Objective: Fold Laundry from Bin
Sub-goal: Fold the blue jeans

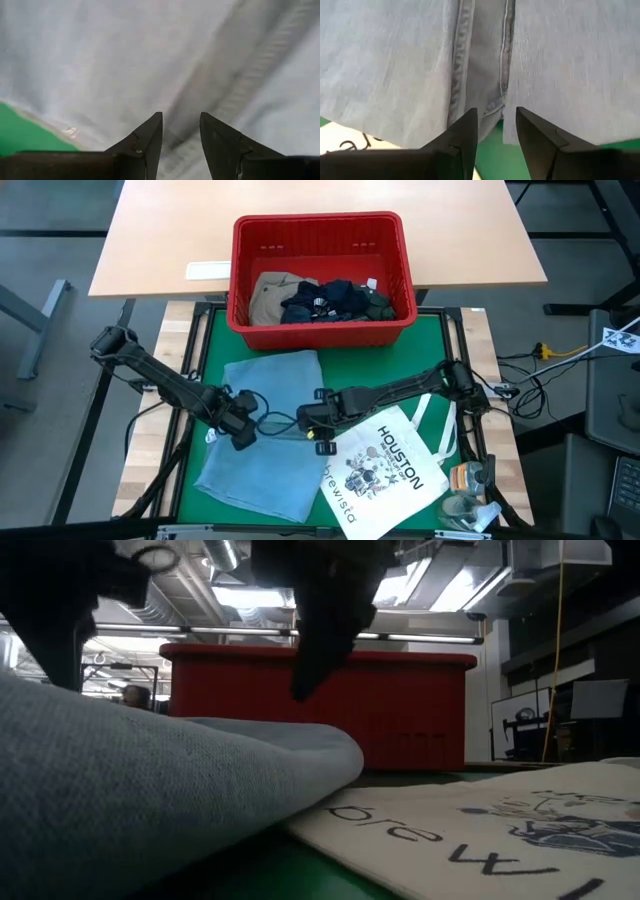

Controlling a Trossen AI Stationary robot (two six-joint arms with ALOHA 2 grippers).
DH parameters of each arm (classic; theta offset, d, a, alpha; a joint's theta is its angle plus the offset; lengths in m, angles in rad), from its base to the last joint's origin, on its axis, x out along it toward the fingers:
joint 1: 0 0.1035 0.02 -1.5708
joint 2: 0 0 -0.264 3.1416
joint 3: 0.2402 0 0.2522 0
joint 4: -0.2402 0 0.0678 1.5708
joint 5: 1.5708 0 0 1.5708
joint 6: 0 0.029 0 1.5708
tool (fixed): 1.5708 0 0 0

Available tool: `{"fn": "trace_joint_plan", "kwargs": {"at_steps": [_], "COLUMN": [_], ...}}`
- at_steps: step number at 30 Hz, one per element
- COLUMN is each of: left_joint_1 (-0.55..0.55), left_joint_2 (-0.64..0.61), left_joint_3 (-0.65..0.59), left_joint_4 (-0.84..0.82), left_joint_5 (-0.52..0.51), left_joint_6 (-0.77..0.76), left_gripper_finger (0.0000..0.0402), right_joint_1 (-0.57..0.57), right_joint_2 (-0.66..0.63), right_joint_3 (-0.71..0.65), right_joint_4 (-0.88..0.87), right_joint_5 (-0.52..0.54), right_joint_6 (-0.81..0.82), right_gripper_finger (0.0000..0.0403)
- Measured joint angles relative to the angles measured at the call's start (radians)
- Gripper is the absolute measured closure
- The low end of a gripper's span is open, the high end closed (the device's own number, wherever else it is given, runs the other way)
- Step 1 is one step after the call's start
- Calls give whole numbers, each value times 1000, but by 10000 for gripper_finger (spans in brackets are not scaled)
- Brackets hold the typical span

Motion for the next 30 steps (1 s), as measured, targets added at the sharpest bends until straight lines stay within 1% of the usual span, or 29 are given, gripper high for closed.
{"fn": "trace_joint_plan", "kwargs": {"at_steps": [2,5,10,14,20,23,26,30], "left_joint_1": [-18,-60,-148,-212,-291,-320,-341,-351], "left_joint_2": [-1,0,0,0,-1,-1,0,16], "left_joint_3": [15,18,20,20,20,20,20,21], "left_joint_4": [29,116,280,357,402,402,404,423], "left_joint_5": [35,64,71,70,71,61,17,-14], "left_joint_6": [6,-21,-48,-49,-50,-50,-51,-46], "left_gripper_finger": [276,276,276,276,276,276,276,276], "right_joint_1": [11,34,86,125,177,200,223,243], "right_joint_2": [0,0,0,0,-1,-1,-1,4], "right_joint_3": [0,0,0,0,0,0,0,1], "right_joint_4": [-23,-38,-32,1,81,113,115,139], "right_joint_5": [-7,-8,-8,-7,-8,-7,-7,-15], "right_joint_6": [7,5,-60,-78,-86,-164,-242,-276], "right_gripper_finger": [269,269,269,269,269,269,269,269]}}
